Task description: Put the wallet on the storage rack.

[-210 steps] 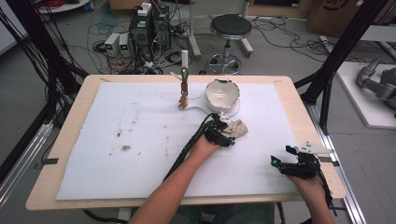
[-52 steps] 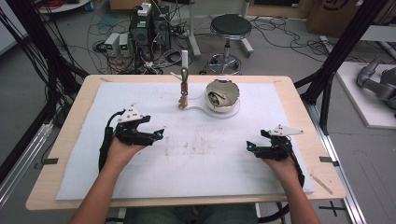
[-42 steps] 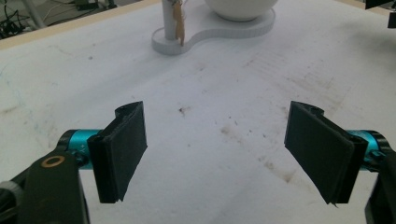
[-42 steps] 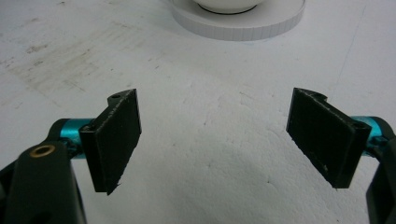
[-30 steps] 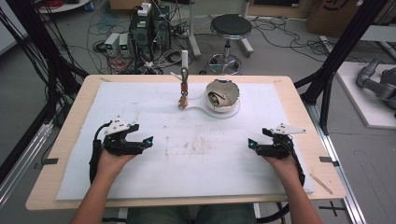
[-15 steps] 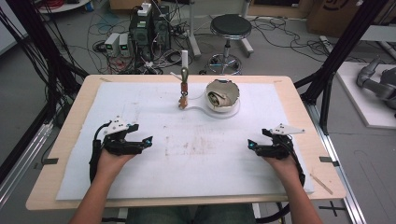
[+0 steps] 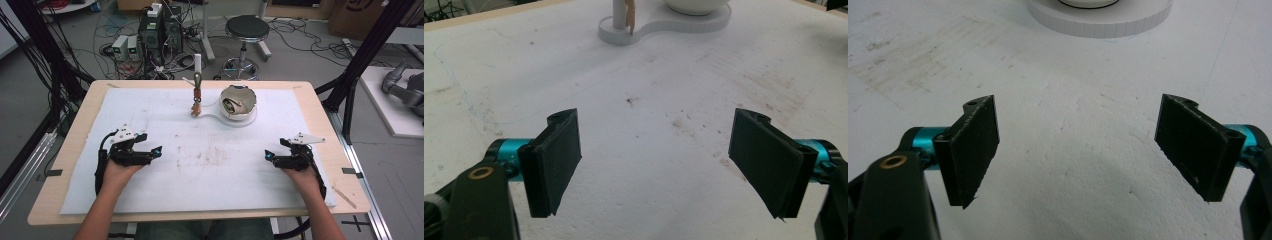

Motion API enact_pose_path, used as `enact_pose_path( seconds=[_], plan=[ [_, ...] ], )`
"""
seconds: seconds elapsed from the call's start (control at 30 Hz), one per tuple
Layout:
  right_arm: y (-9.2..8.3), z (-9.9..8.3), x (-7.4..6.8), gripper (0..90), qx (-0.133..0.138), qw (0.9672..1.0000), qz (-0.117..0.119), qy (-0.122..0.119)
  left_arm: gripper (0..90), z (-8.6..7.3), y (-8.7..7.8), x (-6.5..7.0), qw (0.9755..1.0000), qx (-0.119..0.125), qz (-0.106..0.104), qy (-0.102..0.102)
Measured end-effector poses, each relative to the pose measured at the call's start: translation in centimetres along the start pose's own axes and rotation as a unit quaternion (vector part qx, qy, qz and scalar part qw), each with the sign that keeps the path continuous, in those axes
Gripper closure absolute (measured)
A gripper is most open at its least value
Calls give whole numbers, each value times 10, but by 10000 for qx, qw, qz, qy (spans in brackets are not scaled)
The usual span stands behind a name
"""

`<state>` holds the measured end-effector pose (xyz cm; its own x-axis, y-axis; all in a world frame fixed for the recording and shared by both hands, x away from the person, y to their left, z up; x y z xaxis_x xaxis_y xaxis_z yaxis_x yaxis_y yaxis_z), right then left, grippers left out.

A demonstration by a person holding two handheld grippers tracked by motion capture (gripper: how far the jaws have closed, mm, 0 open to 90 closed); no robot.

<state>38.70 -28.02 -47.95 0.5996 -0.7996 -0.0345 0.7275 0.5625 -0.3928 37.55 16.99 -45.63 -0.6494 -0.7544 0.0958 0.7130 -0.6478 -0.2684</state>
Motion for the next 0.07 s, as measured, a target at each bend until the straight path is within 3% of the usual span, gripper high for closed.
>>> enact_pose_path(
  seconds=[0.07],
  plan=[
    [0,0,-1,181,-17,10000,2,-13,209,0,-1,-1,10000,16,5,-18]
  ],
)
Point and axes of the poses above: each handheld gripper's, and its own axes: y roughly forward along the jaws, z roughly out of its top, x roughly to its right, the point moved 7 cm from there along y, roughly forward along the jaws, and after that the axes turned 11 degrees about x, right-handed, at the moved point
